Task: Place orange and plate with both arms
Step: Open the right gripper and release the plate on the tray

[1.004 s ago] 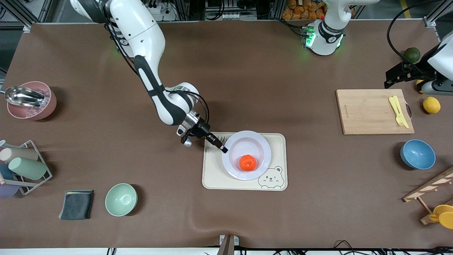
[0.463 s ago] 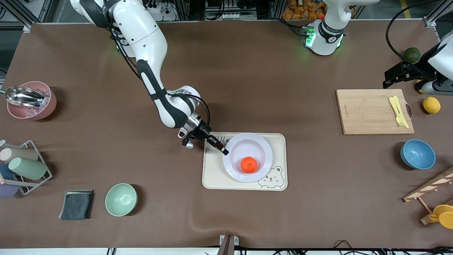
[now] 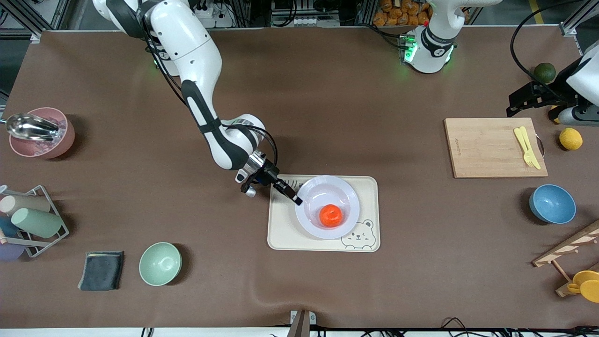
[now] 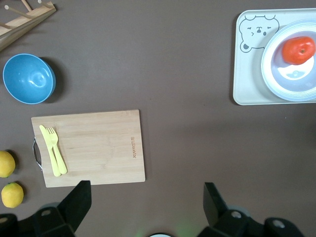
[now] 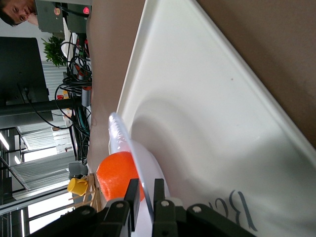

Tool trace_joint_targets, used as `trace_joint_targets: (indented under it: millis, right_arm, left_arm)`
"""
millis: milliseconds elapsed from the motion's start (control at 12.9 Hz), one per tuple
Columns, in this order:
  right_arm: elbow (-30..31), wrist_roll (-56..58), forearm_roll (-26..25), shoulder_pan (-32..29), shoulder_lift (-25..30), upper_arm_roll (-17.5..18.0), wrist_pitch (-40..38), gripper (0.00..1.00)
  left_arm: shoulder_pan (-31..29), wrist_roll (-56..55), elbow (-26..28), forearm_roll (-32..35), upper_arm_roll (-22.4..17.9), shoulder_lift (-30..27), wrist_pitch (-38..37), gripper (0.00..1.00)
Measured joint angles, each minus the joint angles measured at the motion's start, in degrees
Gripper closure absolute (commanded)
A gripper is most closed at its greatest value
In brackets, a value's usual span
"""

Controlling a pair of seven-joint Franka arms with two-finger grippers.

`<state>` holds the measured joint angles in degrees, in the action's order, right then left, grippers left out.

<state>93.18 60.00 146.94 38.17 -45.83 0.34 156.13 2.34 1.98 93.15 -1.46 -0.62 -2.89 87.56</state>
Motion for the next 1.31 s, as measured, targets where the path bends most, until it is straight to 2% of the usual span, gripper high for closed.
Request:
trace_joint_targets:
  millis: [232, 386, 463, 1081, 1313]
  right_arm:
    - [0.0, 0.0, 0.0, 0.0, -0.1, 0.0, 0.0, 0.79]
    - [0.0, 0.0, 0.0, 0.0, -0.1, 0.0, 0.0, 0.69]
    - [0.0, 0.0, -0.2, 0.0, -0.1, 0.0, 0.1, 0.6]
    - [0.0, 0.1, -2.3, -0.8, -0.2, -0.2, 0.8, 0.6]
    - [0.0, 0.3, -3.2, -1.9, -0.2, -0.3, 1.4, 0.63]
  left_arm:
    - [0.0, 0.0, 0.0, 0.0, 0.0, 0.0, 0.0, 0.0]
    - [0.0, 0.0, 0.0, 0.0, 0.0, 0.0, 0.0, 0.0]
    - [0.0, 0.0, 0.0, 0.0, 0.0, 0.0, 0.0, 0.0]
    - [0.0, 0.0, 0.0, 0.0, 0.0, 0.0, 0.0, 0.0]
    - [0.0, 0.0, 0.0, 0.0, 0.0, 0.0, 0.0, 0.0]
